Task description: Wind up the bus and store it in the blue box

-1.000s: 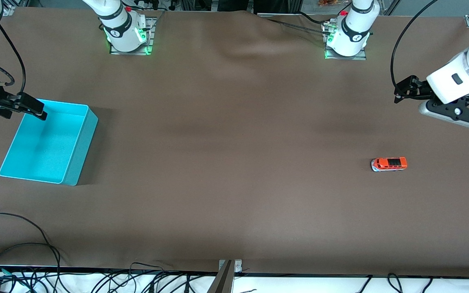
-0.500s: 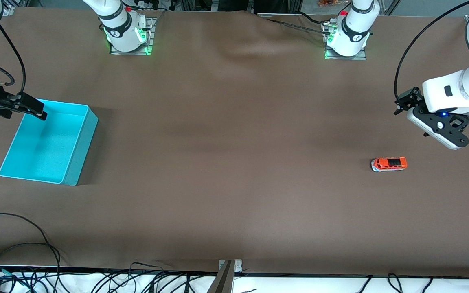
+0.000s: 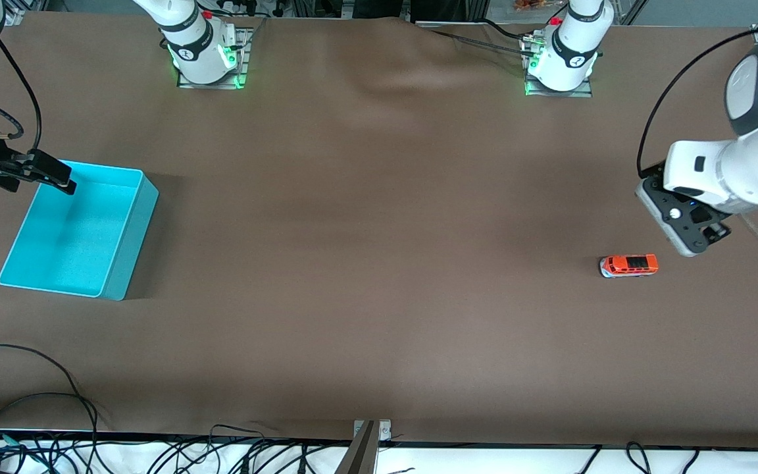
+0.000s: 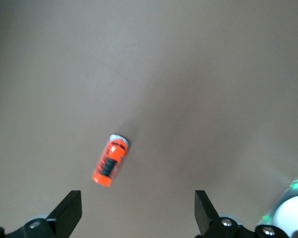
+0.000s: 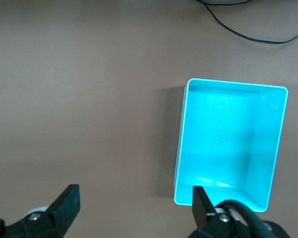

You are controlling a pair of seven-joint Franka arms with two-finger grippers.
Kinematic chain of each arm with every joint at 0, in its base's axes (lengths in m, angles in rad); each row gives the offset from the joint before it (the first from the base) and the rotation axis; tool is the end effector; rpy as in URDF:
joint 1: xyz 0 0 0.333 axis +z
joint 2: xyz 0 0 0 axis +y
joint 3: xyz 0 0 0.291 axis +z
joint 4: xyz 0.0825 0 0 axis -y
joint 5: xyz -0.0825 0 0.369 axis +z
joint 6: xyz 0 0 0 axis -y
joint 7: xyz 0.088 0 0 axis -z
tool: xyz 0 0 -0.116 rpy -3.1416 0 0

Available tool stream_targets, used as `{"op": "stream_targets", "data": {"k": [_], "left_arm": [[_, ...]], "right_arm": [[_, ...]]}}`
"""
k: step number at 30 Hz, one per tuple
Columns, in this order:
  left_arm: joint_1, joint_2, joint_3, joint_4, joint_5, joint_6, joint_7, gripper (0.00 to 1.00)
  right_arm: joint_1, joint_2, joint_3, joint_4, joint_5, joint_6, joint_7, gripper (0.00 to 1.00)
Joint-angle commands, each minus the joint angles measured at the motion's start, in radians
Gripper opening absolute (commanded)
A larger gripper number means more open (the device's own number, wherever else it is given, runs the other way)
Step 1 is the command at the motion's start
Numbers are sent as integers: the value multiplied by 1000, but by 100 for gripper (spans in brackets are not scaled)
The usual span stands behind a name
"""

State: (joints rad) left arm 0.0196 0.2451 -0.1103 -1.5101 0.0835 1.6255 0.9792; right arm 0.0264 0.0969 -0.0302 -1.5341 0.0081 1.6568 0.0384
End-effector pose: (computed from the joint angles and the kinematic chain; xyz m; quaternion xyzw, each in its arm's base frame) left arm 0.5995 -0.0392 0.4833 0.8561 -0.5121 -0.0698 0.0022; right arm 0.5745 -0.0006 0.5611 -0.9997 0.0213 -0.0129 0.0028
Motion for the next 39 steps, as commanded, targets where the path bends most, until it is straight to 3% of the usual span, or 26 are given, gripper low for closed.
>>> {"op": "stream_targets", "data": {"k": [1,15,23,39], "left_arm": [[11,8,-3,-85,19,103,179,100],[124,11,-3,-341,16,319,383,100],[129,19,-3,-464,87,494,412,100],[264,230,-3,-481,90,824,644,100]], "right_arm": [[-6,11,1,25,18,-5,-2,100],[-8,12,1,25,16,-3,-2,100],[-8,20,1,25,16,-5,-2,100],[-8,21,1,25,13,-5,-2,100]]}}
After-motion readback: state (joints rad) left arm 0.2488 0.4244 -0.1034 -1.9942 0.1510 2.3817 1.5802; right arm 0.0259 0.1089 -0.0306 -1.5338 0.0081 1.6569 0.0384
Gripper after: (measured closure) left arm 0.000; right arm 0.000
